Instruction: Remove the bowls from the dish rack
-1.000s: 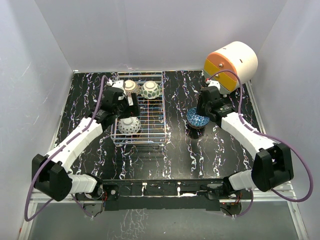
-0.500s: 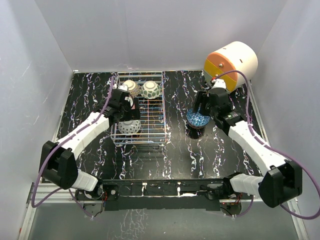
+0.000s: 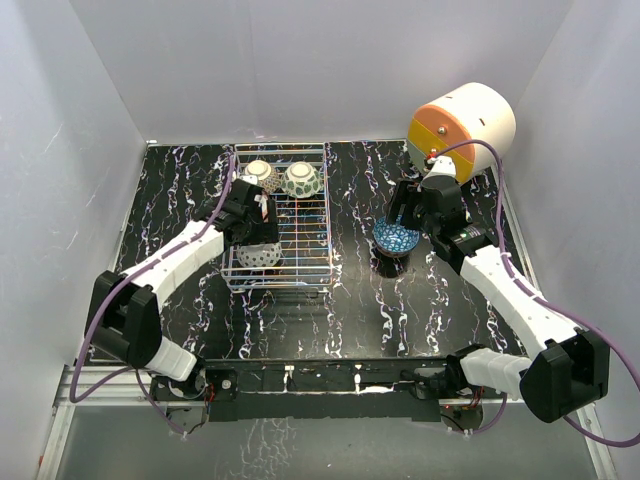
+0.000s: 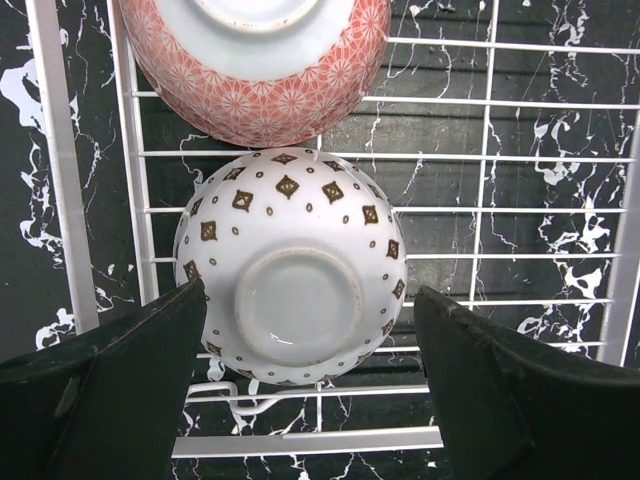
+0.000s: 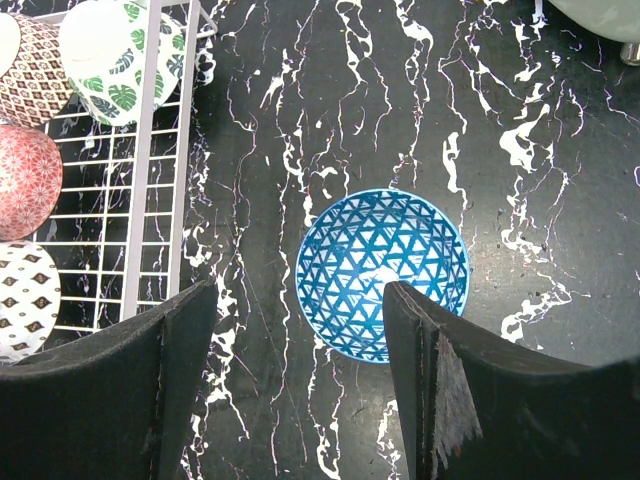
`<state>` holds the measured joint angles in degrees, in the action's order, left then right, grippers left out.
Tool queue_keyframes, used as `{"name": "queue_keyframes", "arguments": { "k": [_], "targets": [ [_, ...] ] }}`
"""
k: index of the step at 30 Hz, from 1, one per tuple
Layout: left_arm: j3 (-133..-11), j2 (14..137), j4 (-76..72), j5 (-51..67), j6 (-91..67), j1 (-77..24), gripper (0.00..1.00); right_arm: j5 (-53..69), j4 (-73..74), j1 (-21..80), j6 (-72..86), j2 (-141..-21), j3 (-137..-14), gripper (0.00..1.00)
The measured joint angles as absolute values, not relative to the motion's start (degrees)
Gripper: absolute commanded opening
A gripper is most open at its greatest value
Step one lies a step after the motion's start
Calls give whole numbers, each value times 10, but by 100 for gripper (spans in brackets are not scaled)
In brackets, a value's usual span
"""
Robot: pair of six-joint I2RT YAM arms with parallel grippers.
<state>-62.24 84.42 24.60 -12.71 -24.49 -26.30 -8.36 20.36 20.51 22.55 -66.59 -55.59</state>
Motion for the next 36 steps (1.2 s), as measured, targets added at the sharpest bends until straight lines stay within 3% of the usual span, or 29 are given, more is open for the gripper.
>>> {"name": "queue_keyframes", "arguments": {
  "k": [6, 18, 36],
  "targets": [
    [-630, 864, 255, -130, -242, -263, 72, -84, 204, 205, 225, -666, -556, 70],
    [-652, 870, 288, -151, -236, -266, 63, -84, 204, 205, 224, -666, -554, 70],
    [-690, 909, 324, -194, -226, -299, 65, -84, 201, 205, 223, -670, -549, 70]
  ]
}}
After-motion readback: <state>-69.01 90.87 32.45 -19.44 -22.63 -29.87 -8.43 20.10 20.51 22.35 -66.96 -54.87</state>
